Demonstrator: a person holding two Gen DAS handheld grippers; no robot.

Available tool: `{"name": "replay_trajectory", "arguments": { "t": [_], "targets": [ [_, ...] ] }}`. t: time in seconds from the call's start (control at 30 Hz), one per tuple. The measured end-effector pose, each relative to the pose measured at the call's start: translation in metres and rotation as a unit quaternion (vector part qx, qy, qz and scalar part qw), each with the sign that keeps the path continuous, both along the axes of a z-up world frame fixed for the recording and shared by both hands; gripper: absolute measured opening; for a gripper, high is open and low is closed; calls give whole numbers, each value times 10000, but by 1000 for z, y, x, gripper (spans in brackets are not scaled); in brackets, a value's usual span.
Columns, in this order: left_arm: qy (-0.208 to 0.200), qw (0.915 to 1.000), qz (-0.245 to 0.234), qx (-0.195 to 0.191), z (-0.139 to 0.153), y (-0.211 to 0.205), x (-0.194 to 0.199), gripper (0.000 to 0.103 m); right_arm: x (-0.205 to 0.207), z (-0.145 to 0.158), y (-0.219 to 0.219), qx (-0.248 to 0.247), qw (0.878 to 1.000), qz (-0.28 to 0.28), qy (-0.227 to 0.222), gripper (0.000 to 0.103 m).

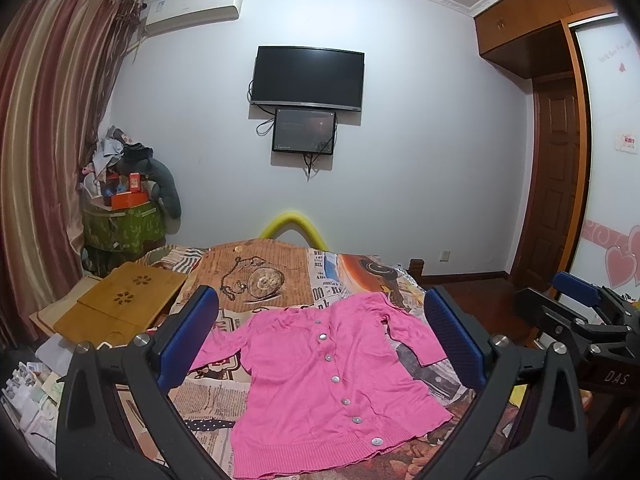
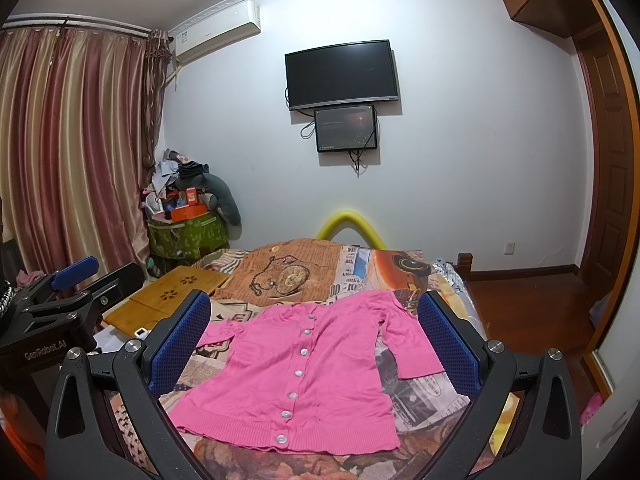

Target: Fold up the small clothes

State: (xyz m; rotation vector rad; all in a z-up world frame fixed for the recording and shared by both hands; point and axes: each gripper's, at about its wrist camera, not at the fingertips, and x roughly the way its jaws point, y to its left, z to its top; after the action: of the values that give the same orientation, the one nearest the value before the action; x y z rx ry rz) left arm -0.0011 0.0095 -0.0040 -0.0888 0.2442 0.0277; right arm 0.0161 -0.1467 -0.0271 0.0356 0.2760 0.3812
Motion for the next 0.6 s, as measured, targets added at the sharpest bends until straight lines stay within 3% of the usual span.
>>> {"name": "replay_trajectory", "arguments": {
  "t": [0.6],
  "targets": [
    [4, 10000, 27, -29, 0, 1, 1, 103, 5, -1, 0, -23, 10000, 12, 39, 103]
  ]
}}
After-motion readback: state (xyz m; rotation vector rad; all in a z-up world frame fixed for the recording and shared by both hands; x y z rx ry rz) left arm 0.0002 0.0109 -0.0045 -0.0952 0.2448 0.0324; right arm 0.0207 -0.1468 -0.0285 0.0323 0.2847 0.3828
